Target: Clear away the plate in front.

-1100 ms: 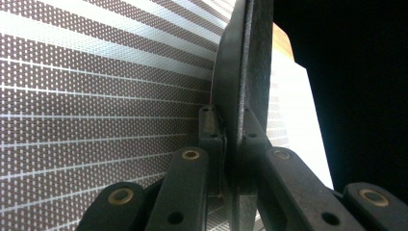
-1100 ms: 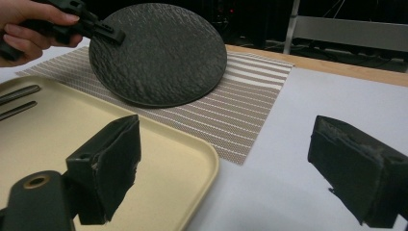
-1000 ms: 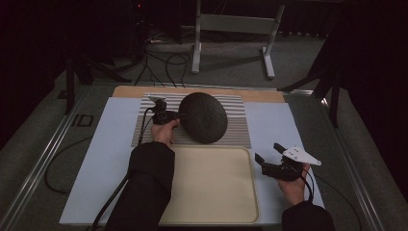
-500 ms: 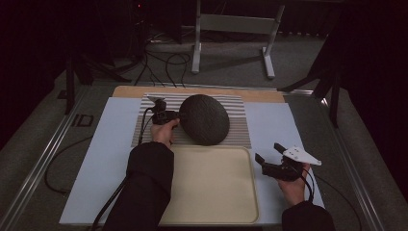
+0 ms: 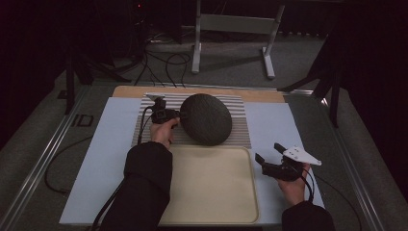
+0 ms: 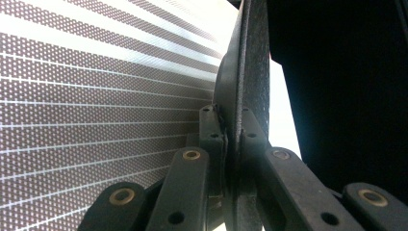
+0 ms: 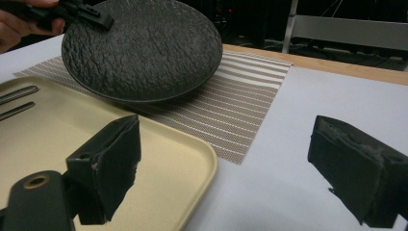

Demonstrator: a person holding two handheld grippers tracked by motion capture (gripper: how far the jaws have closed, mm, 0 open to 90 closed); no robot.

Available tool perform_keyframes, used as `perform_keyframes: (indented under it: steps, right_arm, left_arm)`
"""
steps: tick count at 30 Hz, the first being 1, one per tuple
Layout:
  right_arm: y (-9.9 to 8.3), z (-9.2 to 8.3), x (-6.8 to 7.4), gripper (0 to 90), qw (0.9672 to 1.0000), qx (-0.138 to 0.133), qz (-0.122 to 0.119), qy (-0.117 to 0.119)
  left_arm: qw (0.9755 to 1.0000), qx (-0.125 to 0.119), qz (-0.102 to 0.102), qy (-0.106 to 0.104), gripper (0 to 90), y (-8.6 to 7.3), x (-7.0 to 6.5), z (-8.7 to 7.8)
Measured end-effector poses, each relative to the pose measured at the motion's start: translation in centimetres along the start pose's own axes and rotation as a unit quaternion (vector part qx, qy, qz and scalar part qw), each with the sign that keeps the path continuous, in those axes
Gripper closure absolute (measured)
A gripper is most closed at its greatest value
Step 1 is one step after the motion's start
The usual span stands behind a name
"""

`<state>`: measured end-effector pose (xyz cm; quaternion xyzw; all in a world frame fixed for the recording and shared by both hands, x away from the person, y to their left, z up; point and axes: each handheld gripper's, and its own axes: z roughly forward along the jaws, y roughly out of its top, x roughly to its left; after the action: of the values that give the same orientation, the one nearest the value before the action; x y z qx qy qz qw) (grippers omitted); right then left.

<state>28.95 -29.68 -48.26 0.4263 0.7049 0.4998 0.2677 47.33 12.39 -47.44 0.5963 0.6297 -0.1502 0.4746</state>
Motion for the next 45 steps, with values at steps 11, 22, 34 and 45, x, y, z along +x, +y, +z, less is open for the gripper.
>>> perform_keyframes:
  steps: [11, 22, 34, 45]
  right_arm:
    - [0.0, 0.0, 0.0, 11.5, 1.0000, 0.000, 0.000, -0.001]
    - [0.0, 0.0, 0.0, 11.4, 1.0000, 0.001, -0.001, 0.000]
    - [0.0, 0.0, 0.0, 11.5, 1.0000, 0.001, 0.000, -0.001]
    - [0.0, 0.0, 0.0, 11.4, 1.0000, 0.002, 0.000, -0.002]
  left_arm:
    - [1.0000, 0.000, 0.000, -0.006, 86.0, -0.1, -0.4, -0.9]
    - [0.9999, 0.002, 0.000, -0.015, 86.0, -0.4, -0.6, -1.9]
    - [0.9997, 0.001, 0.005, -0.023, 85.9, -1.0, -1.0, -2.8]
    - [0.9993, 0.003, 0.016, -0.033, 85.8, -1.6, -1.7, -3.5]
